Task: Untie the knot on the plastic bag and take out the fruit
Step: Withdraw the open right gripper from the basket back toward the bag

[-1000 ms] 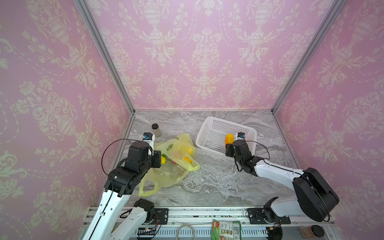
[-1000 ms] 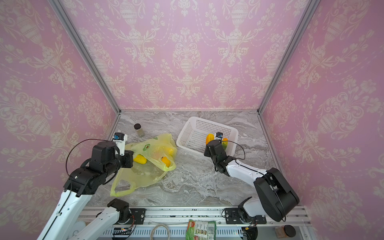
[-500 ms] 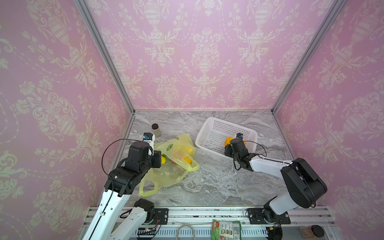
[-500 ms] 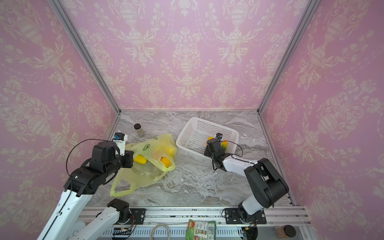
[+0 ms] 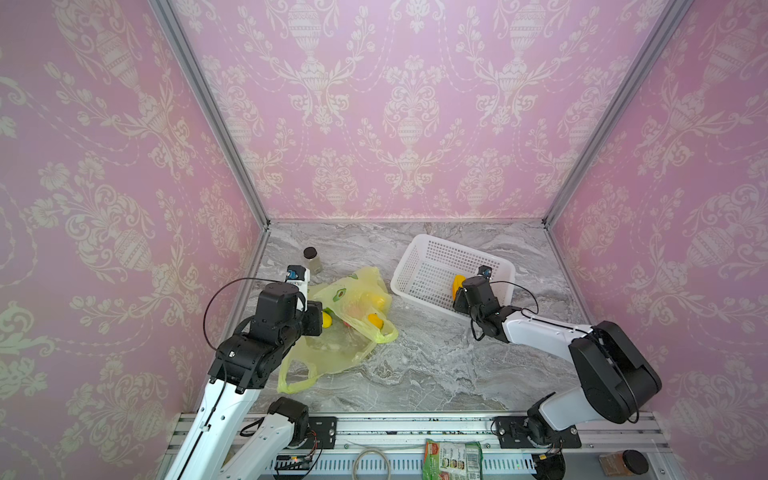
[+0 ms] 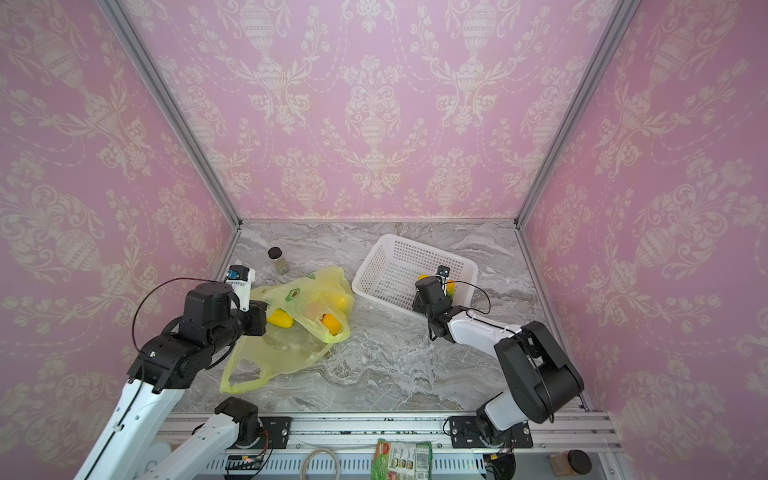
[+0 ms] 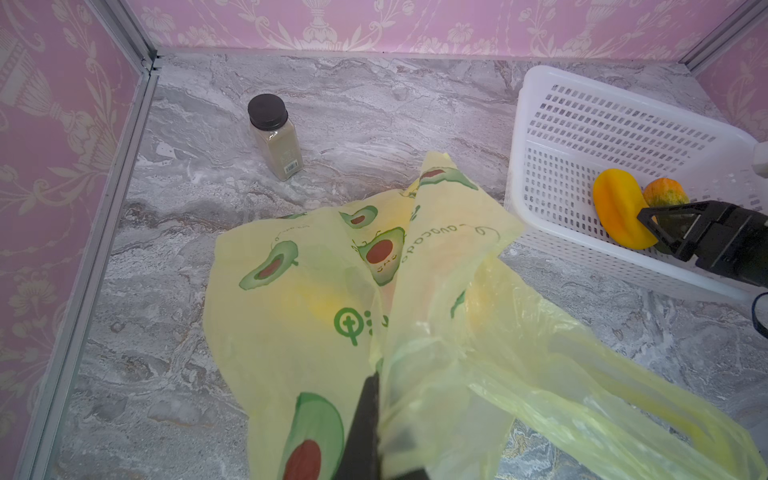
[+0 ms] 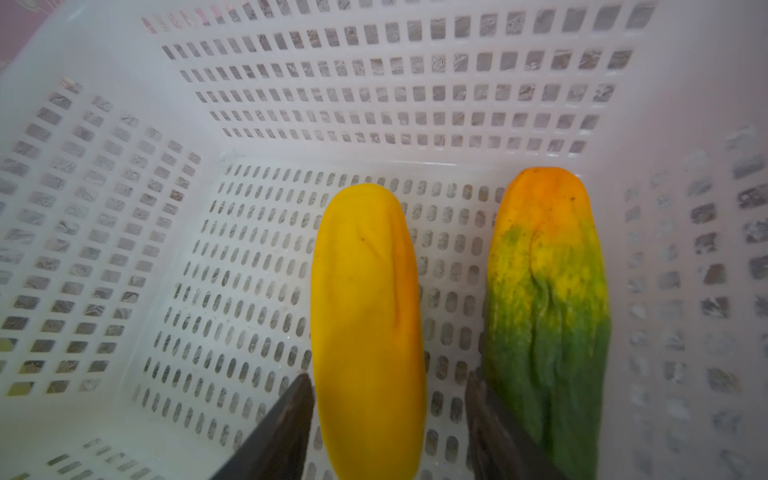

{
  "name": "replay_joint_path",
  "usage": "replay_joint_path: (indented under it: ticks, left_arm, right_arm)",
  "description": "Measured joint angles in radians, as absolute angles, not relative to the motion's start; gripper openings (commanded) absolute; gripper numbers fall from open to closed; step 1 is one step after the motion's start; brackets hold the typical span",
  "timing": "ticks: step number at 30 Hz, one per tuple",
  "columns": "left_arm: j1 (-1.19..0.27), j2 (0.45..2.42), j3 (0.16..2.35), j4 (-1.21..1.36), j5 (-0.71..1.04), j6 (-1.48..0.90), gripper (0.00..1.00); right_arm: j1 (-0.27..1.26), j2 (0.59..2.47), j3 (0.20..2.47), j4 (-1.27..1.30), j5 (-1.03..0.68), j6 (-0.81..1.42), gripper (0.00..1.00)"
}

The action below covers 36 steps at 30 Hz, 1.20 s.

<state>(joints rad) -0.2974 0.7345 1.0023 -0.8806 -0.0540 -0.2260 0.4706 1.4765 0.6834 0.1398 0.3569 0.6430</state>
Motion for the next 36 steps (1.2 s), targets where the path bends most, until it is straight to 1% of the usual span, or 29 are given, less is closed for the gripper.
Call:
replay_joint_path:
  ticks: [2, 6, 8, 12, 15, 17, 20, 25, 26, 28, 30, 31, 33, 34, 35, 36]
  left_arm:
    - [-0.297, 0.735, 1.002, -0.881, -0.054, -0.226, 0.00]
    - [-0.297, 0.739, 1.002, -0.881, -0.054, -0.226, 0.00]
    - [-0.297, 0.741, 1.002, -0.881, -0.054, -0.226, 0.00]
    - [-0.297, 0.740, 1.002, -0.881, -0.054, -0.226, 0.00]
    - [-0.297, 0.741, 1.002, -0.881, -0.054, -0.226, 0.00]
    - [-0.297, 0.741, 1.002, -0.881, -0.054, -0.226, 0.00]
    - [-0.297, 0.741, 1.002, -0.881, -0.054, -0.226, 0.00]
    - [-0.297, 0.739, 1.002, -0.881, -0.054, -0.226, 0.00]
    - [-0.297, 0.739, 1.002, -0.881, -0.054, -0.226, 0.00]
    - [-0.297, 0.741, 1.002, -0.881, -0.054, -0.226, 0.00]
    - [-0.297, 0.741, 1.002, -0.881, -0.054, -0.226, 0.00]
    - [-0.297, 0.741, 1.001, -0.881, -0.054, -0.226, 0.00]
    - [-0.297, 0.739, 1.001, -0.881, -0.054, -0.226, 0.00]
    - [-0.297, 0.737, 1.001, -0.881, -0.054, -0.226, 0.00]
    - [-0.297, 0.736, 1.001, -0.881, -0.054, -0.226, 0.00]
    - [-0.297, 0.735, 1.001, -0.881, -0.054, -0.226, 0.00]
  right_arm:
    - [0.471, 1.407, 0.659, 0.144, 0.344, 0.622, 0.69]
    - [0.519, 1.225, 0.607, 0.155, 0.320, 0.560, 0.71]
    - [0.591, 1.129, 0.590, 0.170, 0.318, 0.506, 0.71]
    - [0.796, 0.954, 0.559, 0.239, 0.302, 0.373, 0.69]
    - [0.941, 0.900, 0.556, 0.286, 0.280, 0.272, 0.68]
    - [1.029, 0.898, 0.556, 0.315, 0.262, 0.213, 0.68]
    - [1.150, 0.944, 0.567, 0.347, 0.241, 0.127, 0.68]
    - [1.279, 1.151, 0.684, 0.353, 0.228, 0.020, 0.70]
    - [1.287, 1.189, 0.711, 0.352, 0.229, 0.010, 0.71]
    - [1.297, 1.291, 0.791, 0.342, 0.244, -0.007, 0.78]
    - [1.299, 1.375, 0.865, 0.323, 0.268, -0.014, 0.90]
    - [1.299, 1.415, 0.905, 0.303, 0.287, -0.010, 0.93]
    - [1.298, 1.494, 0.989, 0.252, 0.322, 0.012, 0.89]
    - [1.298, 1.527, 1.030, 0.221, 0.332, 0.029, 0.89]
    - [1.298, 1.548, 1.058, 0.200, 0.335, 0.040, 0.93]
    - [1.298, 1.565, 1.078, 0.189, 0.334, 0.054, 1.00]
